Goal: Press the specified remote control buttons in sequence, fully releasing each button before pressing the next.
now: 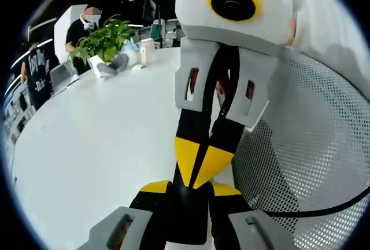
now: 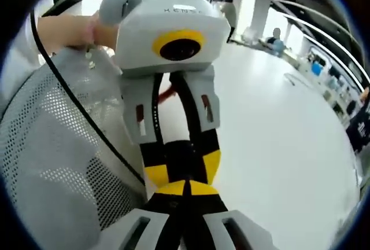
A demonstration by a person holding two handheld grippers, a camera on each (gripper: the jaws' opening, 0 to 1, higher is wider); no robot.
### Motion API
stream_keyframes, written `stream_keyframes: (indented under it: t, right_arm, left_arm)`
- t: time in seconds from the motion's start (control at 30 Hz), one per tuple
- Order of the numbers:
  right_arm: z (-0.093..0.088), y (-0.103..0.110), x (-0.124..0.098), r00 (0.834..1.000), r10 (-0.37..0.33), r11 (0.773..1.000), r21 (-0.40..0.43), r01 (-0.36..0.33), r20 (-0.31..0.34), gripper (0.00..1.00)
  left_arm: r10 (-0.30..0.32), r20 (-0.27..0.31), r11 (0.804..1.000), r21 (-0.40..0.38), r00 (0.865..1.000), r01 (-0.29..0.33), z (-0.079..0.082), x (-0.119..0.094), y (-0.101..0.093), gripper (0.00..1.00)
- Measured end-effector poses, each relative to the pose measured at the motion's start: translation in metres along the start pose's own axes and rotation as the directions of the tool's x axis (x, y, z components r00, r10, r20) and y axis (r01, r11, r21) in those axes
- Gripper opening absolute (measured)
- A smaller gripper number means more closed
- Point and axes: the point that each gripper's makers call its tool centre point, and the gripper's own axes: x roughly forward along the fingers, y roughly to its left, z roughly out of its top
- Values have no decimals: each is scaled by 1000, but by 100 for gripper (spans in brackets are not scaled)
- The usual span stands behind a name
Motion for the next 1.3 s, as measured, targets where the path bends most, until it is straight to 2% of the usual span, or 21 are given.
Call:
stream_keyframes:
  t: [0.27,0.4,0.53,0.7,0.73,0.8,0.93,1.13,1.3]
  right_arm:
    - [-1,-1,1,999,-19,1000,3,19,-26,0]
    - [0,-3,3,995,-65,994,-98,58,-73,0]
    - [0,-1,4,993,-76,989,-130,64,-93,0]
    - [-1,-3,3,998,-45,996,-80,41,-49,0]
    - [0,-3,2,1000,-15,999,-29,14,-7,0]
    - [0,-4,2,1000,-5,1000,21,5,28,0]
    - [-1,-5,0,998,9,999,37,-12,68,0]
    - [-4,1,-3,996,28,1000,8,-29,80,1]
    - [-15,-5,-11,999,2,999,48,-5,52,5]
  left_arm:
    - [-2,2,1000,3,1000,2,0,0,0,25]
    - [-1,-1,1000,3,1000,1,0,0,0,25]
    - [5,-3,1000,3,1000,-5,0,0,1,25]
    - [4,-1,1000,2,1000,-4,0,0,1,25]
    - [4,-1,1000,2,1000,-4,0,0,0,25]
    - [3,-1,1000,2,1000,-3,0,0,0,25]
    - [6,-3,1000,0,1000,-6,0,0,0,25]
    - [8,-3,1000,-3,1000,-8,0,0,1,25]
    - [8,-4,1000,-2,1000,-8,0,1,1,25]
